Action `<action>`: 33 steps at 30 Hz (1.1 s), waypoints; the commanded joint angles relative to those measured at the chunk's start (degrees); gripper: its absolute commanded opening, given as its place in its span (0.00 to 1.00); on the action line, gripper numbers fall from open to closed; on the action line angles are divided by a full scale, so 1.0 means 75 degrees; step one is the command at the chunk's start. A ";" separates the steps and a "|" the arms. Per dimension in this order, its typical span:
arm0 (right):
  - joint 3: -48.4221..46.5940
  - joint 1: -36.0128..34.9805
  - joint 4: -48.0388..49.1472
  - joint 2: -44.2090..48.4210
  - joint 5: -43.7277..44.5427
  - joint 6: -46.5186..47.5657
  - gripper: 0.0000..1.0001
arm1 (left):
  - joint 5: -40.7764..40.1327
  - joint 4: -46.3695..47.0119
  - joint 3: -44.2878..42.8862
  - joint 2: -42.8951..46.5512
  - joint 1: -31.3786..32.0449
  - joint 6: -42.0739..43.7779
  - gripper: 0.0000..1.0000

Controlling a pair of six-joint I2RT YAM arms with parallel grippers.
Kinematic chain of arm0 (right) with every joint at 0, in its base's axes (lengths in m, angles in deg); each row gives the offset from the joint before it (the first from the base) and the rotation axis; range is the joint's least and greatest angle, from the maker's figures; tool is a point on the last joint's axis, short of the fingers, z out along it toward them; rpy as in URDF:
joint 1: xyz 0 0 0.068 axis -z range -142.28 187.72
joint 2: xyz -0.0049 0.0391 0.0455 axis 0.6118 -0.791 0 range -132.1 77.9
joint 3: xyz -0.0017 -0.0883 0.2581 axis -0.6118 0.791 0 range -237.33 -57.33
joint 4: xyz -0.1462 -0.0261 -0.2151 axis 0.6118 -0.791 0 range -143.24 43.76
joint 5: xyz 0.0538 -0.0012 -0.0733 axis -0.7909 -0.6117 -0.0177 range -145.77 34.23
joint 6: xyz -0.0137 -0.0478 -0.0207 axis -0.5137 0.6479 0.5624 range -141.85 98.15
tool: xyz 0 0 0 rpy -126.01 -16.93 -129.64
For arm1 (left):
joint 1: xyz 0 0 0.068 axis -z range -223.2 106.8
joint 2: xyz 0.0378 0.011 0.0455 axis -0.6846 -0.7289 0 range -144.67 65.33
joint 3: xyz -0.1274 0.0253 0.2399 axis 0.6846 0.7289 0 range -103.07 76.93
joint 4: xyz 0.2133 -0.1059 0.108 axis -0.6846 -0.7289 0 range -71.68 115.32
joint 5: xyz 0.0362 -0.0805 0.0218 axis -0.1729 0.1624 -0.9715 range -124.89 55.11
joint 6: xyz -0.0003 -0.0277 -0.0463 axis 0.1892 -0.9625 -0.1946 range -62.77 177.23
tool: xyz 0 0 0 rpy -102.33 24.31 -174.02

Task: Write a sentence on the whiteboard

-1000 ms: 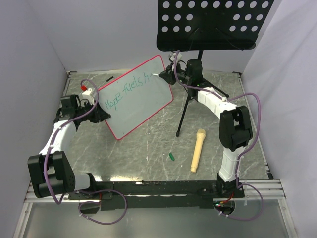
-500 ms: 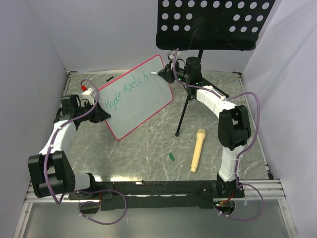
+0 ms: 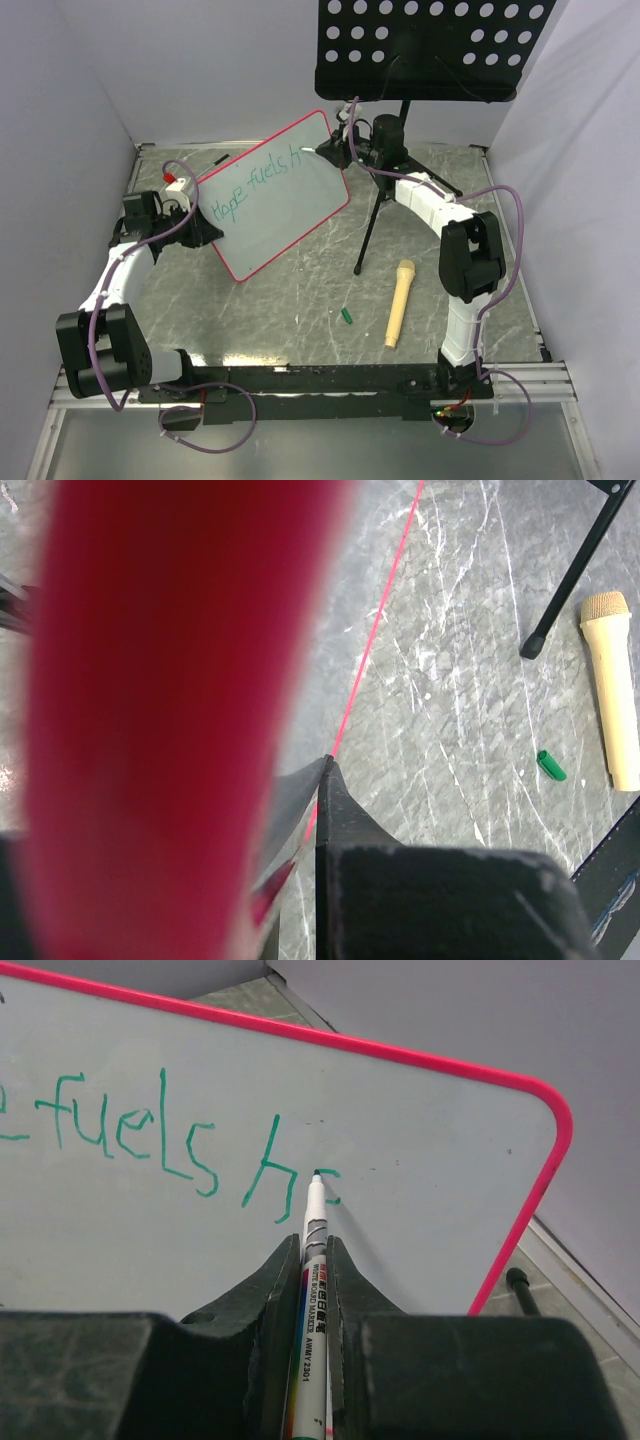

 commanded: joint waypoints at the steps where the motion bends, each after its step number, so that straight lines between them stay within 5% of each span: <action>1: -0.0201 -0.0069 0.0058 -0.0072 -0.0198 0.0041 0.00 | -0.3041 -0.0922 0.0204 -0.0368 0.0038 0.1102 0.01; 33: 0.0420 0.0177 0.0245 0.0256 0.0200 0.0147 0.00 | -0.3146 -0.0898 0.0181 -0.0391 0.0027 0.1067 0.01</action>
